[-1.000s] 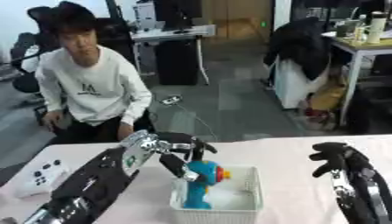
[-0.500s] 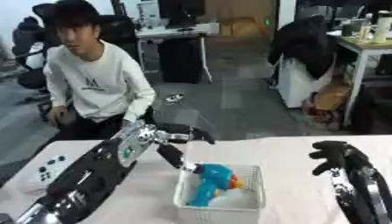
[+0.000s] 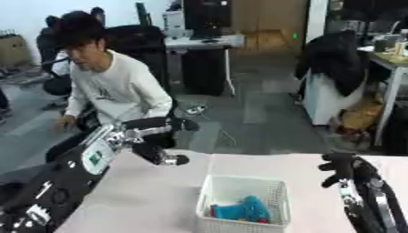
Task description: Pick up objects on the table and place them in the box.
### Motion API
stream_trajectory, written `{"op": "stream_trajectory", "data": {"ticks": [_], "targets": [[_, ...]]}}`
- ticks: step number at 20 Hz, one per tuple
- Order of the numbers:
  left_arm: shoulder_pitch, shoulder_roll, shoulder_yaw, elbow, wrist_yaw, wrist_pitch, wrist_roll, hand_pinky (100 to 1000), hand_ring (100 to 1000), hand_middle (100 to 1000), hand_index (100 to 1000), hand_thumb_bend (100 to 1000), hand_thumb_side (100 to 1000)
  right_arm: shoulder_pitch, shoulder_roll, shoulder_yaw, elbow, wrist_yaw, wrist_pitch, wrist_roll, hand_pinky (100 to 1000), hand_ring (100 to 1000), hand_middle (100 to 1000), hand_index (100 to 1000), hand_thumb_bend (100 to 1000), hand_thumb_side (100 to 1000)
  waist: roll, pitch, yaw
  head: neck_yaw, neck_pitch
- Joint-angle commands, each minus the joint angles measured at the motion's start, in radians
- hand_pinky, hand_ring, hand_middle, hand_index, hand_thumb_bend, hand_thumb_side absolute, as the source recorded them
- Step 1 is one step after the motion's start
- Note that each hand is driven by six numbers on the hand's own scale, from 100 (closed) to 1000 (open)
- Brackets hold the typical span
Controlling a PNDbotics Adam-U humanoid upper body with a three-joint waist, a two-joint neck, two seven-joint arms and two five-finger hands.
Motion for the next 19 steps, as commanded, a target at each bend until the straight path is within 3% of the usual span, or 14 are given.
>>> {"op": "stream_trajectory", "data": {"ticks": [1, 6, 14, 19], "targets": [[0.042, 0.037, 0.035, -0.064, 0.071, 0.055, 0.115, 889, 909, 947, 996, 370, 782, -0.001, -0.014, -0.01, -0.01, 0.007, -0.001, -0.004, 461, 636, 666, 729, 100, 756, -0.003, -0.016, 0.016, -0.01, 0.008], [0.171, 0.011, 0.045, -0.164, 0.144, 0.103, 0.252, 876, 906, 950, 991, 362, 796, 0.009, -0.011, -0.012, -0.009, 0.01, -0.001, -0.008, 461, 636, 666, 729, 100, 755, -0.009, -0.024, 0.042, -0.029, 0.02], [0.332, -0.079, 0.08, -0.332, 0.187, 0.145, 0.375, 859, 903, 949, 981, 353, 797, 0.021, -0.005, -0.027, -0.024, 0.029, -0.009, -0.031, 463, 638, 666, 729, 100, 746, -0.023, -0.03, 0.054, -0.062, 0.031], [0.386, -0.114, 0.094, -0.442, 0.202, 0.154, 0.428, 852, 899, 947, 978, 348, 800, 0.026, -0.001, -0.031, -0.05, 0.043, -0.014, -0.039, 467, 638, 666, 729, 100, 737, -0.029, -0.024, 0.058, -0.099, -0.025]]}}
